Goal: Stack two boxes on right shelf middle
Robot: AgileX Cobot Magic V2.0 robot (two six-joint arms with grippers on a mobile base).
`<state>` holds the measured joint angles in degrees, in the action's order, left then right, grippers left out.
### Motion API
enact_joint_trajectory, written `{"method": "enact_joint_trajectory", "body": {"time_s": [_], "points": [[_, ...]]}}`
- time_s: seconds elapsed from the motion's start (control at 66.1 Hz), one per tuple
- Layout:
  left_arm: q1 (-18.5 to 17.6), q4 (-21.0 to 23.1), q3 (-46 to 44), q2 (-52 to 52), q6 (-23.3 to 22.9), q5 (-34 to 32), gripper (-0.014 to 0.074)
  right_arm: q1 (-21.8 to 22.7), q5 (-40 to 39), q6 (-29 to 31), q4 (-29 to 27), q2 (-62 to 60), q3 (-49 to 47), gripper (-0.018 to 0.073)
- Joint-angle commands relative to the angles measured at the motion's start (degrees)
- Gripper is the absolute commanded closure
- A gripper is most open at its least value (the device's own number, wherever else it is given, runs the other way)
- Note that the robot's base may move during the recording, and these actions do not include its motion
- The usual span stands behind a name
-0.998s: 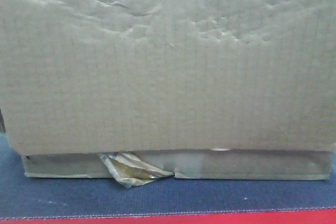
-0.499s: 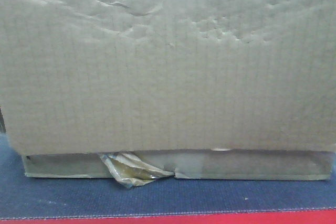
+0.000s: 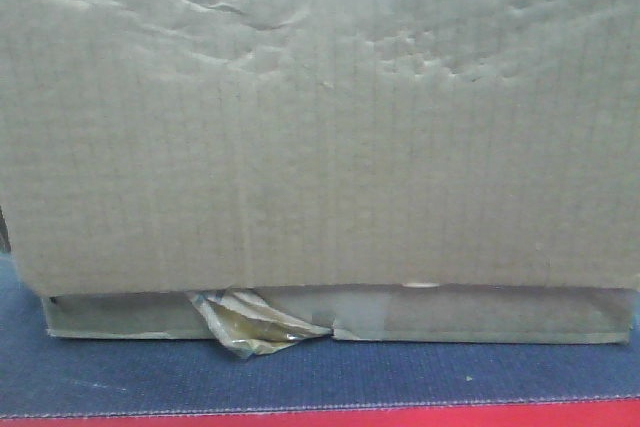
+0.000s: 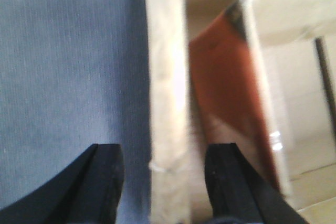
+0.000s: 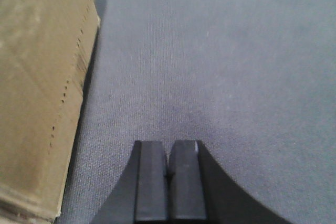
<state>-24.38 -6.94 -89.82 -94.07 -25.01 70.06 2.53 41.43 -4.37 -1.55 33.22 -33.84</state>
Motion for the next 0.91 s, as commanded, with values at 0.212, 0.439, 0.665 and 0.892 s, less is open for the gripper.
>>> {"method": "enact_joint_trajectory", "body": {"time_s": [0.212,0.439,0.665,0.892], "points": [[0.08,-0.22,-1.88,0.2,0.0,-0.1,0.0319,0.24,1.81,-3.33,-2.16,10.89,-6.73,0.0719],[0.08,-0.22,-1.88,0.2,0.0,-0.1,0.0319,-0.22,17.59,-5.2,-1.91,25.34,-27.51,0.0711],[0.08,-0.22,-1.88,0.2,0.0,-0.1,0.0319,-7.85,24.95,-14.33,8.44,36.21,-45.19,0.0711],[0.08,-0.22,-1.88,0.2,0.0,-0.1,0.0319,-17.23,28.54,-14.74,9.78,44.57,-55.34,0.0711]]}}
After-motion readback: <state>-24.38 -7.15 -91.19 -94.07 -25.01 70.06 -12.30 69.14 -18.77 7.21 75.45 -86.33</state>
